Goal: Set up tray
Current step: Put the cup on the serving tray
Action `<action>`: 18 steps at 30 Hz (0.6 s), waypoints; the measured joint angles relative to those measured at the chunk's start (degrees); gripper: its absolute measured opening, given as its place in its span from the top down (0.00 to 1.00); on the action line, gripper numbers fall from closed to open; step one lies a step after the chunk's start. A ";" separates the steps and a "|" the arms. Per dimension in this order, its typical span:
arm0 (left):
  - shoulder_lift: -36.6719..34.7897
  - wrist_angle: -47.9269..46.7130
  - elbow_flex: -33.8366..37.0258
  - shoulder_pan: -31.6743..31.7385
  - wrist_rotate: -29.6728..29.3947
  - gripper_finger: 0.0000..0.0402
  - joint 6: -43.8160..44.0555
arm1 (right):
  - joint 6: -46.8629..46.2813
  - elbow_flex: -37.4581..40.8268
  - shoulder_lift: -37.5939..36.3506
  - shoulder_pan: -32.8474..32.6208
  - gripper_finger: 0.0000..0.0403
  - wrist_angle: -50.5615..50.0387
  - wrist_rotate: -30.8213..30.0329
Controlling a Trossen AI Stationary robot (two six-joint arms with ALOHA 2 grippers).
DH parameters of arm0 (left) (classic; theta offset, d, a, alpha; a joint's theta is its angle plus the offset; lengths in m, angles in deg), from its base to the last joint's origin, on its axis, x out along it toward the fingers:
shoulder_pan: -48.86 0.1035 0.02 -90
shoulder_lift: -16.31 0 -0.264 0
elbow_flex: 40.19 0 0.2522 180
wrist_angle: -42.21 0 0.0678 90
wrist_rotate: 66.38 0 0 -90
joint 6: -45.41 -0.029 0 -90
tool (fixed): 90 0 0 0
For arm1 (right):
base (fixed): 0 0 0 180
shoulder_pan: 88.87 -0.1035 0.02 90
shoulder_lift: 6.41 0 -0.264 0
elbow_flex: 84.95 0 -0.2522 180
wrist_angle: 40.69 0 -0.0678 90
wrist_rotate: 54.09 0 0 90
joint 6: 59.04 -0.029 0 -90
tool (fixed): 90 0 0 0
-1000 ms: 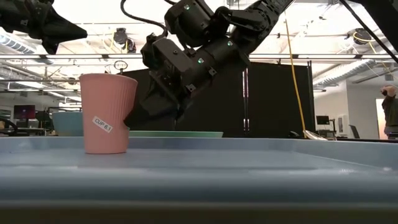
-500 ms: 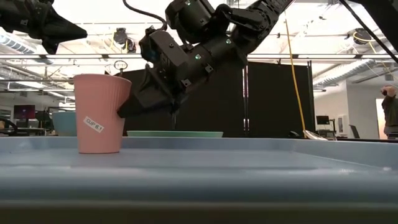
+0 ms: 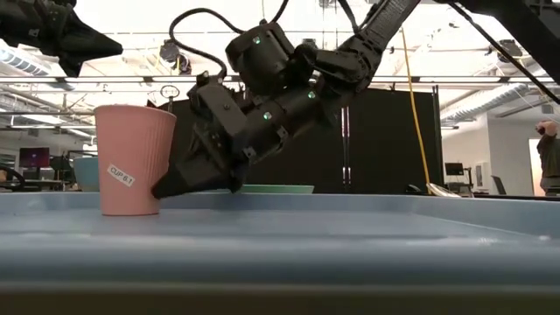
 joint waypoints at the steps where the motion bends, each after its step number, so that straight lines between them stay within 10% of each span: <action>1: 0.00 -0.02 0.02 0.00 0.00 0.91 0.02 | 0.29 0.00 -0.03 -0.02 1.00 0.67 0.00; 18: 0.01 -0.04 0.02 0.00 0.00 0.91 -0.10 | 0.17 0.02 -0.09 0.37 1.00 3.45 -1.28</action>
